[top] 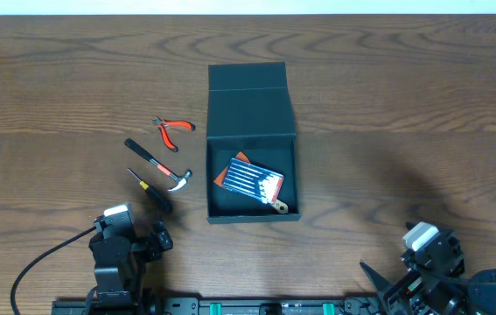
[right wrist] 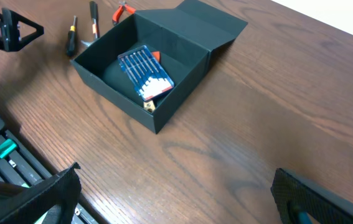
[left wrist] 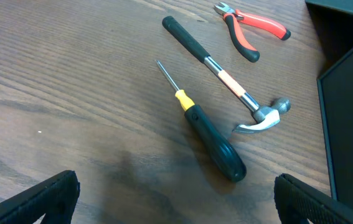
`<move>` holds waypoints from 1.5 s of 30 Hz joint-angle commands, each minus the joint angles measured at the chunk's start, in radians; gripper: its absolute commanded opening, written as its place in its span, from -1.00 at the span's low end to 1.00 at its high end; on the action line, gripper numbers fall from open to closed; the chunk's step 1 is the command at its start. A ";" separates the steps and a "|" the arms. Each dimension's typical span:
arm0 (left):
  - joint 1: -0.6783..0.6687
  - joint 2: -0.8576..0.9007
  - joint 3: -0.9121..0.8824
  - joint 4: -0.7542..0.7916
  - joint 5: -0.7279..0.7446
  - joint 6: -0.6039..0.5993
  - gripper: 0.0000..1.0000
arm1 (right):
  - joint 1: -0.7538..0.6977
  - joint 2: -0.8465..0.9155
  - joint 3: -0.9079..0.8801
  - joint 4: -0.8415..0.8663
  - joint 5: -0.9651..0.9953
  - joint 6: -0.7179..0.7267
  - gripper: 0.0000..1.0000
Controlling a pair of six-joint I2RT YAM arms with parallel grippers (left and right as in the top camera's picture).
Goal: Pack container
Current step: 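Reach the left gripper toward the yellow-black screwdriver on the left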
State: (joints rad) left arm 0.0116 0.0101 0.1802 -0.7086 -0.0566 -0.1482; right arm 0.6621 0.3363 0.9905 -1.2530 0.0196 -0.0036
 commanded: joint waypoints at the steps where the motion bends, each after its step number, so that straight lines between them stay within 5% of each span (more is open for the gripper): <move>1: 0.005 -0.006 0.000 -0.001 -0.008 0.017 0.97 | -0.004 -0.003 -0.005 0.000 0.010 0.018 0.98; 8: 0.004 0.072 0.111 0.021 -0.006 0.016 0.97 | -0.004 -0.003 -0.005 0.000 0.010 0.018 0.98; 15: 0.002 0.417 0.465 0.011 0.023 -0.041 0.97 | -0.004 -0.003 -0.005 0.000 0.010 0.018 0.98; 25: 0.002 0.855 0.807 -0.008 0.018 -0.323 0.97 | -0.004 -0.003 -0.005 0.000 0.010 0.018 0.99; 33: 0.004 1.112 0.815 -0.100 -0.074 -0.671 0.97 | -0.004 -0.003 -0.005 0.000 0.010 0.018 0.99; 45: 0.005 1.438 0.811 -0.116 -0.003 -0.954 0.97 | -0.004 -0.003 -0.005 0.000 0.010 0.018 0.99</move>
State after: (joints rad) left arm 0.0113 1.3926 0.9821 -0.8158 -0.0769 -0.9985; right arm 0.6621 0.3363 0.9852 -1.2549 0.0200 -0.0032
